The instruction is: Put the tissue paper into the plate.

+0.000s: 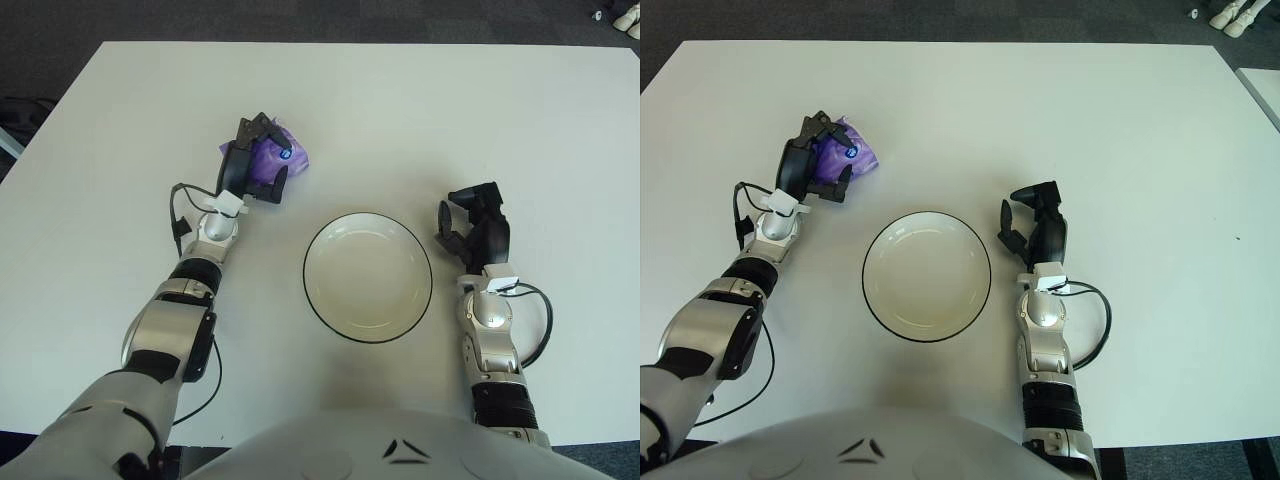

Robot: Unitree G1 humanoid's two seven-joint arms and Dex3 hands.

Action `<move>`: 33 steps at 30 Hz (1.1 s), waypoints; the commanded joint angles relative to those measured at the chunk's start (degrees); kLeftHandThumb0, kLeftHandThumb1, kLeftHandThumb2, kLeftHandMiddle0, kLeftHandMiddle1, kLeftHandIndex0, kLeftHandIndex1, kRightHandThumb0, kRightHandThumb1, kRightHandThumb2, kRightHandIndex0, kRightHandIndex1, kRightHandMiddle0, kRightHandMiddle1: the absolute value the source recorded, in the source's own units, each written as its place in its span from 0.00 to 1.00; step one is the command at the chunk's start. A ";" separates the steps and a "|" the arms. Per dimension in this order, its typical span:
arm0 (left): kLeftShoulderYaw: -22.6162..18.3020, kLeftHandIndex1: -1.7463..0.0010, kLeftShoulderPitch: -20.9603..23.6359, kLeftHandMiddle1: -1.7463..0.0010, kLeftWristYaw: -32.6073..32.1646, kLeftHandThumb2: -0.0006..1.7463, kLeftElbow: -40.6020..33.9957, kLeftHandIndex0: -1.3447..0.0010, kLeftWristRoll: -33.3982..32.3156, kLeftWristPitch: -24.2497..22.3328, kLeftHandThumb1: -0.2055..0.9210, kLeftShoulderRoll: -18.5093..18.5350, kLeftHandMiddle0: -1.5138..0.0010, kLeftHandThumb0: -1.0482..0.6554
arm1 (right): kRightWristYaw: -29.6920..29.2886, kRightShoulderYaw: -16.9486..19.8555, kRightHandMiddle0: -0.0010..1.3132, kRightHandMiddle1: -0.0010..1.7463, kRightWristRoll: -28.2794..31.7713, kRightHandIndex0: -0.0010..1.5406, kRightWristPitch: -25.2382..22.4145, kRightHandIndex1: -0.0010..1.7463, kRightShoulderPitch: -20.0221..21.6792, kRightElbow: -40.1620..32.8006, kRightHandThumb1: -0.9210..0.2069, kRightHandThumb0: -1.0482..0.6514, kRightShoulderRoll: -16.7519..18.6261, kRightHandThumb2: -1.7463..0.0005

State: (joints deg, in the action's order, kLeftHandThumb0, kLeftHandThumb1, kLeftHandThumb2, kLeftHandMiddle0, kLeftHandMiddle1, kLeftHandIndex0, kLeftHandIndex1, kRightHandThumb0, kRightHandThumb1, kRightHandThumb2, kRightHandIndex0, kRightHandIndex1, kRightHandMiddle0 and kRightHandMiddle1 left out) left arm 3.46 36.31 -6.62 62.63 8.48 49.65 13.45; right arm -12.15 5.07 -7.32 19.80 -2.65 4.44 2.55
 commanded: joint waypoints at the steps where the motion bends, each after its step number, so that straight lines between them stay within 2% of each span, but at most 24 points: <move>1: 0.79 0.00 -6.75 0.08 1.30 0.88 1.01 0.59 0.69 -0.89 0.26 -2.31 0.44 0.61 | -0.21 0.03 0.20 1.00 0.28 0.37 -2.70 0.70 -3.42 1.78 0.11 0.40 0.41 0.59; 14: 0.86 0.00 -9.56 0.08 -0.37 0.92 -7.47 0.56 2.77 -1.74 0.21 -2.14 0.42 0.61 | 0.58 -0.19 0.20 1.00 0.78 0.38 -4.22 0.67 -3.67 0.59 0.11 0.40 0.40 0.59; 17: 0.59 0.00 -11.26 0.08 -4.15 0.92 -12.89 0.56 5.53 -4.54 0.21 -1.90 0.42 0.61 | 0.66 -0.22 0.20 1.00 0.78 0.38 -3.84 0.67 -3.67 0.74 0.10 0.40 0.37 0.61; 20: -0.10 0.00 -15.64 0.06 -7.48 0.92 -26.38 0.56 9.53 -12.52 0.21 -1.98 0.43 0.61 | 0.52 -0.25 0.19 1.00 0.70 0.37 -3.35 0.66 -3.62 1.03 0.09 0.40 0.48 0.61; 23: -0.17 0.00 -18.38 0.05 -8.81 0.93 -34.26 0.56 12.25 -19.07 0.21 -2.26 0.43 0.61 | 0.41 -0.25 0.19 1.00 0.66 0.37 -3.14 0.66 -3.54 1.18 0.09 0.40 0.55 0.62; 25: -0.04 0.00 -19.53 0.02 -9.67 0.87 -37.80 0.51 14.38 -23.44 0.30 -2.54 0.25 0.44 | 0.32 -0.25 0.19 1.00 0.61 0.36 -3.07 0.66 -3.45 1.32 0.09 0.40 0.60 0.62; 27: 0.16 0.00 -20.74 0.01 -10.68 0.86 -41.89 0.49 17.54 -27.98 0.32 -2.64 0.19 0.37 | 0.33 -0.29 0.20 1.00 0.65 0.36 -3.04 0.66 -3.32 1.53 0.10 0.40 0.66 0.60; 31: 0.54 0.00 -23.38 0.00 -10.48 0.86 -50.83 0.46 22.53 -35.24 0.32 -2.78 0.16 0.31 | 0.58 -0.33 0.21 1.00 0.85 0.36 -2.99 0.65 -2.88 2.07 0.12 0.40 0.60 0.59; 33: 0.71 0.00 -25.36 0.00 -9.13 0.85 -57.31 0.46 25.24 -40.20 0.33 -3.01 0.19 0.30 | 0.93 -0.36 0.21 1.00 1.08 0.36 -2.83 0.65 -2.69 2.43 0.12 0.40 0.46 0.59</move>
State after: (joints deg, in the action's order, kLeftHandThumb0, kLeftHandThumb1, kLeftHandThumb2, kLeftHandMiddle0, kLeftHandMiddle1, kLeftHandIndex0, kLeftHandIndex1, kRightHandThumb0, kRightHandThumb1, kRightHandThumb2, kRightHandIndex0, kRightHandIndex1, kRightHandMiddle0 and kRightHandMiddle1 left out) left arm 3.80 15.08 -16.85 12.82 30.14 16.28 10.59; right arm -11.63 4.77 -7.23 18.93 -2.96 3.33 2.74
